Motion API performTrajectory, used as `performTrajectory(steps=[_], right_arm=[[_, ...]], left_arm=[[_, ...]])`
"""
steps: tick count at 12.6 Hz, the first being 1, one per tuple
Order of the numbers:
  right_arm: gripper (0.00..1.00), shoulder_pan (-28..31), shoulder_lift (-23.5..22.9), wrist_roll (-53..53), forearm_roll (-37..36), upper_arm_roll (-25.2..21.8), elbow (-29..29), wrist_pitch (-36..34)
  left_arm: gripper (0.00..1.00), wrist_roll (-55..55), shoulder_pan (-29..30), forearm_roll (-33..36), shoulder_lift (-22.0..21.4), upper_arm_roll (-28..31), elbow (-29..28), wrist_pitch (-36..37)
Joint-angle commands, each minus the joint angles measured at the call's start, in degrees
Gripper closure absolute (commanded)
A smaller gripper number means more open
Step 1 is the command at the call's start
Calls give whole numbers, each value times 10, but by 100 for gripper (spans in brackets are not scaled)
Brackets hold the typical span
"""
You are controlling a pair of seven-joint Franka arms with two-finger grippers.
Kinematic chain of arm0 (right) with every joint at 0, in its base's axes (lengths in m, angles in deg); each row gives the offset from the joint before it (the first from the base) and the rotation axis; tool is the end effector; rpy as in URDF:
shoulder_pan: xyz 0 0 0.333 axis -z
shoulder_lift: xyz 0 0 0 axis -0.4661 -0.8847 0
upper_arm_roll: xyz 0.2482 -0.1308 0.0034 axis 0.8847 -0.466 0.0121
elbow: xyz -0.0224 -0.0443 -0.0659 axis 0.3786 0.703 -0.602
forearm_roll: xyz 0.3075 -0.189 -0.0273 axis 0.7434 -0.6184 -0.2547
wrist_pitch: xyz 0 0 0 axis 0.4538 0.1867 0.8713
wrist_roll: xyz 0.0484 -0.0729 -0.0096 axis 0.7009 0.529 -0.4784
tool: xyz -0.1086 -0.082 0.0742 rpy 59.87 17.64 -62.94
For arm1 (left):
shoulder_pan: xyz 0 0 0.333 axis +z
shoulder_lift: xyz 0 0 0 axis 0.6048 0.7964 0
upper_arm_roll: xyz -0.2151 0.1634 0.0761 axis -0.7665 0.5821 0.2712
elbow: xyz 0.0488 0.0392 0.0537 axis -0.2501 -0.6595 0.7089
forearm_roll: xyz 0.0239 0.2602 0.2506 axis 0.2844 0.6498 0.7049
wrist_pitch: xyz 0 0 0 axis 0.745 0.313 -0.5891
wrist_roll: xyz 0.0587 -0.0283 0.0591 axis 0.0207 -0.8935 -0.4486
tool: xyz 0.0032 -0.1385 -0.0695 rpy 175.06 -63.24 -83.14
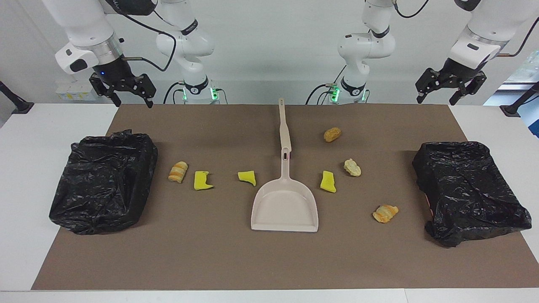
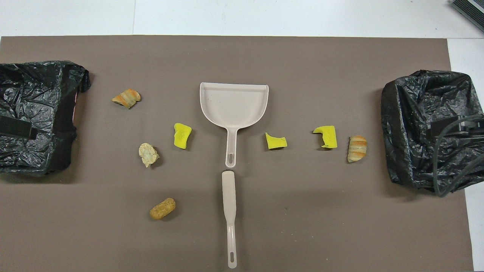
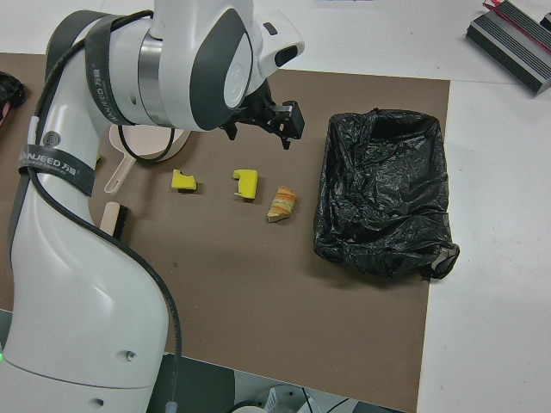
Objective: Sweep and dump trash in bin
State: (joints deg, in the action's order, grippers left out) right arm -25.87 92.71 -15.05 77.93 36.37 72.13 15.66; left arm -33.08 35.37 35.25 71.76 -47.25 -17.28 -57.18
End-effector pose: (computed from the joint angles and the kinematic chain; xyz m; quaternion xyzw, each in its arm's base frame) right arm 0.5004 -0.0205 0.5551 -0.9992 0.0395 0.0083 0.0067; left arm 0.5002 -0.0162 0.5796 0.9979 -0.0645 0.0001 0.0055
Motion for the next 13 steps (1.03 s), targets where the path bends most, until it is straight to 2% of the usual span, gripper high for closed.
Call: performTrajectory(steps=[1,13], right_arm=[[0,-2,12,-11,5,-3,9,-9],[0,-1,18,-9,5,-3,19,13]], left_arm=[[0,0,4,-2,-15,0,-18,-12],[0,2,6,-2,-15,0,-18,-8]])
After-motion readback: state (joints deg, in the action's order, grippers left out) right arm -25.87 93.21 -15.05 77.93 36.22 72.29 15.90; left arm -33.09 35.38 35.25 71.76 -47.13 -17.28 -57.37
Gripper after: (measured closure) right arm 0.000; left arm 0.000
